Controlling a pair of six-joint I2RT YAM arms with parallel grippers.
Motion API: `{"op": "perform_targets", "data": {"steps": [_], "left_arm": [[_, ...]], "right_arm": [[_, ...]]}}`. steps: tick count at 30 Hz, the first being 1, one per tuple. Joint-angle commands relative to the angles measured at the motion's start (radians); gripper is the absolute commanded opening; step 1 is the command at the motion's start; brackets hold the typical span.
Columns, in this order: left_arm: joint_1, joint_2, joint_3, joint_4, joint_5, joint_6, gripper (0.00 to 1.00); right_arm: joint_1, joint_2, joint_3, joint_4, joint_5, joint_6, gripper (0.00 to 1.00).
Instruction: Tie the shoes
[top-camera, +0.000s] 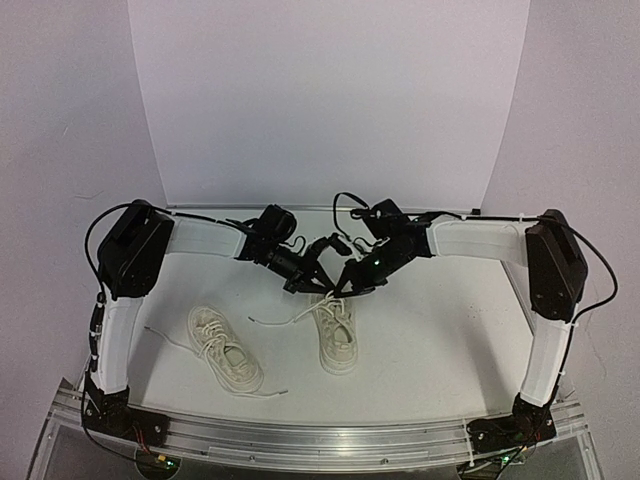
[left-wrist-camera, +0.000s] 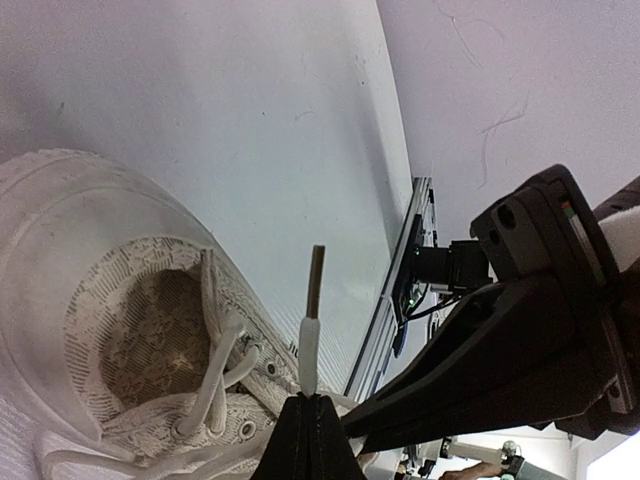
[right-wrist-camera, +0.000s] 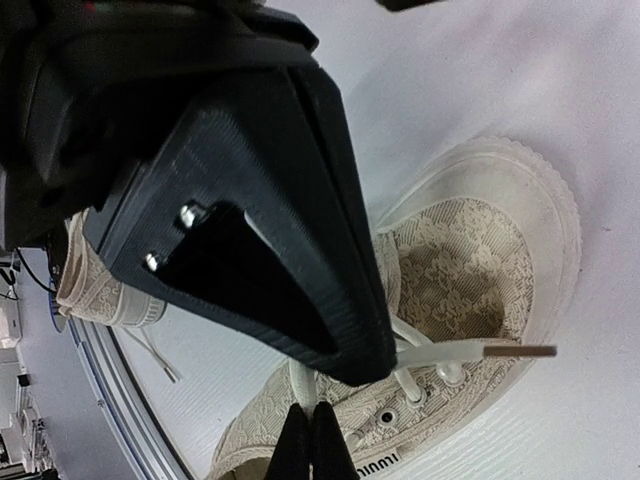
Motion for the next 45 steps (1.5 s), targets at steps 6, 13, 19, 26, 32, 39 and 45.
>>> {"op": "perform_targets", "data": {"steps": [6, 13, 19, 26, 32, 39, 45], "left_arm": [[-0.036, -0.086, -0.055, -0.089, 0.167, 0.129, 0.00], [-0.047, -0.104, -0.090, -0.077, 0.211, 0.148, 0.00], [-0.077, -0.097, -0.087, 0.030, 0.273, 0.108, 0.00], [-0.081, -0.092, -0.116, 0.123, 0.271, 0.066, 0.00], [-0.074, -0.068, -0.140, 0.206, 0.242, -0.002, 0.00], [-0.067, -0.063, -0.142, 0.238, 0.219, 0.004, 0.00], [-0.068, -0.068, -0.150, 0.253, 0.207, 0.006, 0.00]], "right_arm": [[0.005, -0.051, 0.004, 0.024, 0.038, 0.008, 0.00], [0.005, -0.044, 0.004, 0.023, 0.036, 0.025, 0.03], [0.004, -0.041, 0.000, 0.022, 0.035, 0.043, 0.08], [0.000, -0.043, 0.001, 0.020, 0.025, 0.079, 0.14], [-0.049, -0.090, -0.030, 0.016, -0.046, 0.150, 0.31], [-0.093, -0.190, -0.142, 0.027, -0.152, 0.240, 0.41], [-0.096, -0.197, -0.254, 0.174, -0.240, 0.445, 0.41]]}}
